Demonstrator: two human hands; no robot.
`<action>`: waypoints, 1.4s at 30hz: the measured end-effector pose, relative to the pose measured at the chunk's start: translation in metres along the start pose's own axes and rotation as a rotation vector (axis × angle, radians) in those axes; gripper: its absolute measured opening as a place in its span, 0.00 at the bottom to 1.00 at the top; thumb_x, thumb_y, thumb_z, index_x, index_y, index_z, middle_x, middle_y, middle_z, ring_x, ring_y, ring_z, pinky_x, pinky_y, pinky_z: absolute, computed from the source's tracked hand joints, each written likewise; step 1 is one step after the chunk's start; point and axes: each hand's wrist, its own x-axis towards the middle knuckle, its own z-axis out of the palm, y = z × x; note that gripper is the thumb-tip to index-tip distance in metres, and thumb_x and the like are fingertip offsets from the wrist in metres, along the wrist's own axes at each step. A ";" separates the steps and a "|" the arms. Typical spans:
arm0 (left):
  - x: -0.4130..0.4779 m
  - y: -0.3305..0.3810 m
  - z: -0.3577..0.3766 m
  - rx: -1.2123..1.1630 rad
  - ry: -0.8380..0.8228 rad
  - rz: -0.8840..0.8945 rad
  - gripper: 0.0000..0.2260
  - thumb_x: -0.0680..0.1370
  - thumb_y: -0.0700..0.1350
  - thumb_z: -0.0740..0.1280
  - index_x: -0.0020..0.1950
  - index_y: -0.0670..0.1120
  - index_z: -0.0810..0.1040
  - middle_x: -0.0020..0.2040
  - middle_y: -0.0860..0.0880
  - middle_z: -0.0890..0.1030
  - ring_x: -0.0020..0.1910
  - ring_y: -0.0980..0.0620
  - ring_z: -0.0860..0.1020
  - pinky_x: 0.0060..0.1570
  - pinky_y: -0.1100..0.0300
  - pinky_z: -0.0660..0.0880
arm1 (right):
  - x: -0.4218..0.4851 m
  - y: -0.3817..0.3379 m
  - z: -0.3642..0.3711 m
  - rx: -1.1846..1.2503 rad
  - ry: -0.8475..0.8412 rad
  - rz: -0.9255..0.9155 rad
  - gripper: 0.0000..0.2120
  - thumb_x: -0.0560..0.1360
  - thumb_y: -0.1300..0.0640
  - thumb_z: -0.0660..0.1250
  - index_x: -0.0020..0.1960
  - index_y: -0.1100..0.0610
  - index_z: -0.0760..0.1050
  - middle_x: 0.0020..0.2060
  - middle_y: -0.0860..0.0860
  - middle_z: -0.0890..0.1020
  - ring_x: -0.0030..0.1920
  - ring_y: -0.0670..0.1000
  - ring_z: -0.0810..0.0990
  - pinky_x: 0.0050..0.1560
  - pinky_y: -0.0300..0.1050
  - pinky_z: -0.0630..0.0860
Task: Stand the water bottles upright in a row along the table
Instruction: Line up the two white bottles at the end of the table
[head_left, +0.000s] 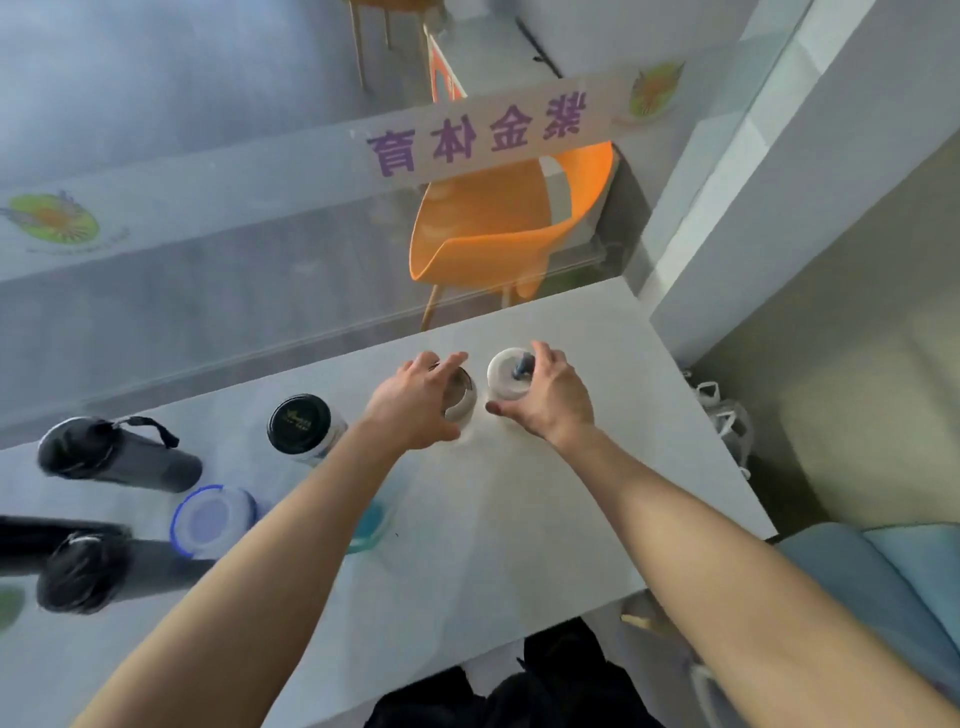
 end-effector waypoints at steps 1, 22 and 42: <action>0.003 0.001 0.005 -0.023 -0.009 -0.017 0.45 0.70 0.56 0.79 0.82 0.60 0.60 0.71 0.48 0.72 0.66 0.41 0.77 0.59 0.45 0.82 | 0.007 0.004 0.005 0.010 -0.030 -0.024 0.41 0.62 0.36 0.84 0.65 0.51 0.69 0.59 0.53 0.77 0.56 0.57 0.80 0.55 0.51 0.79; 0.097 0.082 -0.003 -0.257 0.161 -0.286 0.40 0.66 0.54 0.85 0.73 0.55 0.70 0.61 0.46 0.74 0.56 0.40 0.80 0.55 0.44 0.83 | 0.166 0.114 -0.110 -0.205 -0.287 -0.206 0.49 0.67 0.65 0.74 0.81 0.39 0.61 0.76 0.50 0.67 0.82 0.54 0.59 0.81 0.61 0.58; 0.149 0.113 -0.007 -0.344 0.201 -0.337 0.41 0.65 0.57 0.87 0.74 0.54 0.72 0.64 0.47 0.76 0.62 0.41 0.79 0.58 0.49 0.79 | 0.144 0.144 -0.073 0.019 0.134 -0.338 0.33 0.67 0.44 0.78 0.69 0.49 0.72 0.73 0.54 0.71 0.81 0.58 0.64 0.81 0.59 0.60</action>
